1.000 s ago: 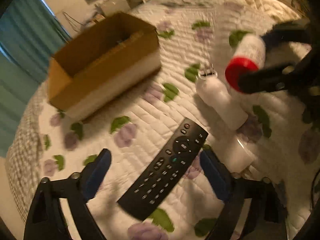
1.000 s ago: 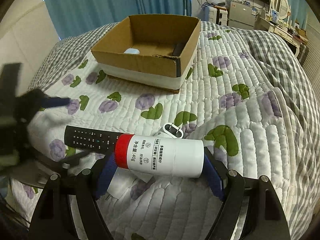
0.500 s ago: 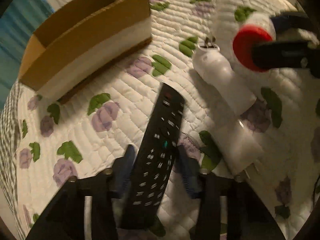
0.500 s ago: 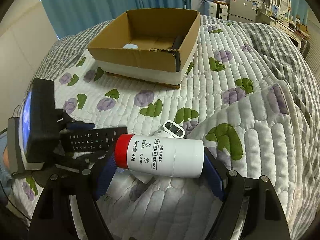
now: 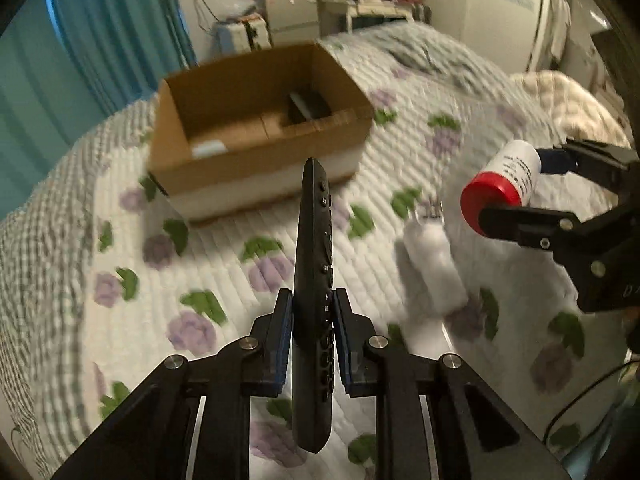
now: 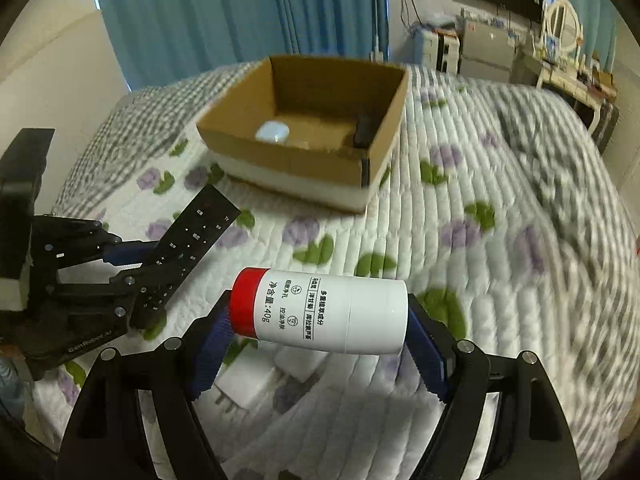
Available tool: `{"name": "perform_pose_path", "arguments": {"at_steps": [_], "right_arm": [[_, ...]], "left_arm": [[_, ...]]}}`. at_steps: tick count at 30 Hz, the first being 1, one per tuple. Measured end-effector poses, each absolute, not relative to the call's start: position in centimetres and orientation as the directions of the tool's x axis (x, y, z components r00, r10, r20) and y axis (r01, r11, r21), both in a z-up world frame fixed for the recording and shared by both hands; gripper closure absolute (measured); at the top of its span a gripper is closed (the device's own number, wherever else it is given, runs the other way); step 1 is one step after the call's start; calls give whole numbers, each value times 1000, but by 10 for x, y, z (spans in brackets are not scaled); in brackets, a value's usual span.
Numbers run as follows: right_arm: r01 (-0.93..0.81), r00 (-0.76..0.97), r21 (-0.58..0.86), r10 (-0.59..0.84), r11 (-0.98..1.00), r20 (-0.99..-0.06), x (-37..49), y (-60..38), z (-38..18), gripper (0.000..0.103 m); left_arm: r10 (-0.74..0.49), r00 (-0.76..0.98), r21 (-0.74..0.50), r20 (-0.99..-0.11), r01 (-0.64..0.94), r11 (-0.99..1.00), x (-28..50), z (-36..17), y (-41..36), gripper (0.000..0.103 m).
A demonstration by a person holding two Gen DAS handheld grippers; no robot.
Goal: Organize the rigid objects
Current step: 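Grasp the black TV remote with left tool while right tool holds the bottle, then lower the remote and bottle into the box and open both tools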
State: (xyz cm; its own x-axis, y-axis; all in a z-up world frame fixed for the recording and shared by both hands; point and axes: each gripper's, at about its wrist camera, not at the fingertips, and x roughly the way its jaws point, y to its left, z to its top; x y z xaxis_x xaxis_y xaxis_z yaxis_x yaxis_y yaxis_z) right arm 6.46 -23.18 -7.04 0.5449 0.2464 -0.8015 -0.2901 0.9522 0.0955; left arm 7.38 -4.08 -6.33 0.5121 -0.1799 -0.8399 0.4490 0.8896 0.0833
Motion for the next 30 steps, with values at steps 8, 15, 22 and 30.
{"name": "perform_pose_path", "arguments": {"at_steps": [8,15,22,30], "right_arm": [[-342,658,27,260,939,-707,100,-221,-7,24],[-377,724,-27,277,926,-631,161,-204,28,24],[-384,722,-57,262,921,-640,226,-184,12,24],[-377,689,-55,241,925,-684,271,-185,-27,24]], "left_arm": [[-193,609,60,-769,370,927,125,-7,-37,83],[-126,664,68,-737,258,964,192,17,-26,83],[-101,625,32,-774,197,980,262,-15,-26,83],[-79,600,47,-796,191,980,295,-56,-40,83]]}}
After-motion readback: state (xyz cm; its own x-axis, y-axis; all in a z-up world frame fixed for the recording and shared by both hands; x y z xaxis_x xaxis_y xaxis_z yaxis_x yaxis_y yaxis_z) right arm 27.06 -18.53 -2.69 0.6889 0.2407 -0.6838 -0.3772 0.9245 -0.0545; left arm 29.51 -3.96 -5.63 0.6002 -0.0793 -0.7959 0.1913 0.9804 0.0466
